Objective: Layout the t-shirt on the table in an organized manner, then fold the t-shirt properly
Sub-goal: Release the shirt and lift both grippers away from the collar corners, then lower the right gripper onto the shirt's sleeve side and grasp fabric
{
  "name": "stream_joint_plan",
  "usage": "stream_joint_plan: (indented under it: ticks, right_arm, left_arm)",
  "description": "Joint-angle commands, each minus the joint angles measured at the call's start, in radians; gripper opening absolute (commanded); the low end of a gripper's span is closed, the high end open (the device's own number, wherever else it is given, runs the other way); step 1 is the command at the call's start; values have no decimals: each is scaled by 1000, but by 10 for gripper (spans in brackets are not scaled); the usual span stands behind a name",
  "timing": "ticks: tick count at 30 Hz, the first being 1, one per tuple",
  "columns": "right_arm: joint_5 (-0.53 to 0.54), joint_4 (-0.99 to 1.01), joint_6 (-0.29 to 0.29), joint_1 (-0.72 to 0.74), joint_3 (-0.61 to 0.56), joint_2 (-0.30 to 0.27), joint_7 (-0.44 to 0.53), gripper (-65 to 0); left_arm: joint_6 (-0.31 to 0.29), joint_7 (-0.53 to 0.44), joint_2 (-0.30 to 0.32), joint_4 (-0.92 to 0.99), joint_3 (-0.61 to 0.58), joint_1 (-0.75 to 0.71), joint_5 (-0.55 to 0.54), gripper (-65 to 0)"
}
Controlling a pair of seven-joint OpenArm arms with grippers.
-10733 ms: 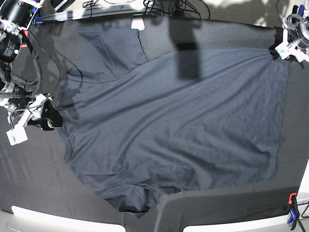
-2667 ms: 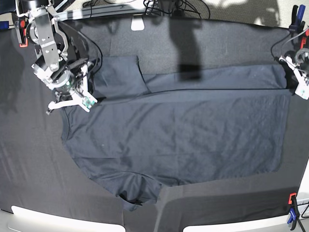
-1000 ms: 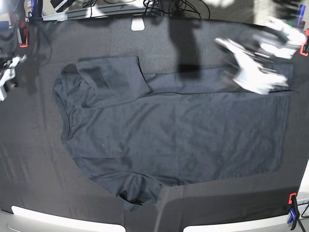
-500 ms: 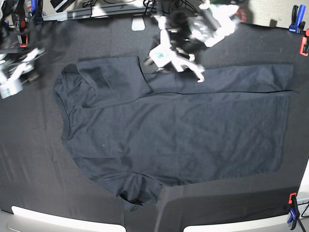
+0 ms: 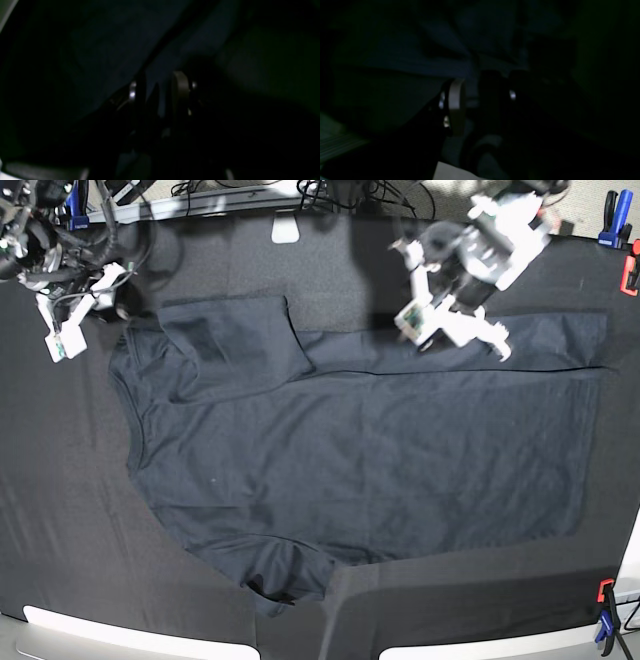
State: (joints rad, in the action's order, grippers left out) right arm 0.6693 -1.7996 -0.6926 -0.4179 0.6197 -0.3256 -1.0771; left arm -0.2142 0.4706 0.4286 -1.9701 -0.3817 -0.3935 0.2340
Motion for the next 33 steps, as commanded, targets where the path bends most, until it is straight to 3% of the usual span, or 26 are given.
stream_joint_plan:
  ticks: [1,4,10,12,14,19,33]
  right_arm:
    - [21,-15,-6,2,8,-7,42,-437]
    - [21,-15,-6,2,8,18,54,-437]
    - [6,47,-6,2,-5,104,77,-437]
    - [-47,75,-6,3,-14,117,131,-437]
    - [-95,89,-6,2,-21,117,179,-438]
    - [-188,92,-6,30,-27,118,185,-438]
    - [-188,116,-6,60,-179,118,165,-443]
  left_arm:
    - [6,-26,15,-22,5,-5,1,-491]
    - [10,-26,51,-22,8,-18,0,-491]
    - [76,-27,100,-22,8,-19,1,-491]
    - [76,-26,109,-22,8,-19,1,-491]
    - [76,-29,116,-22,9,-19,1,-491]
    - [77,-38,123,-22,9,-19,1,-491]
    - [77,-47,123,-22,9,-19,1,-491]
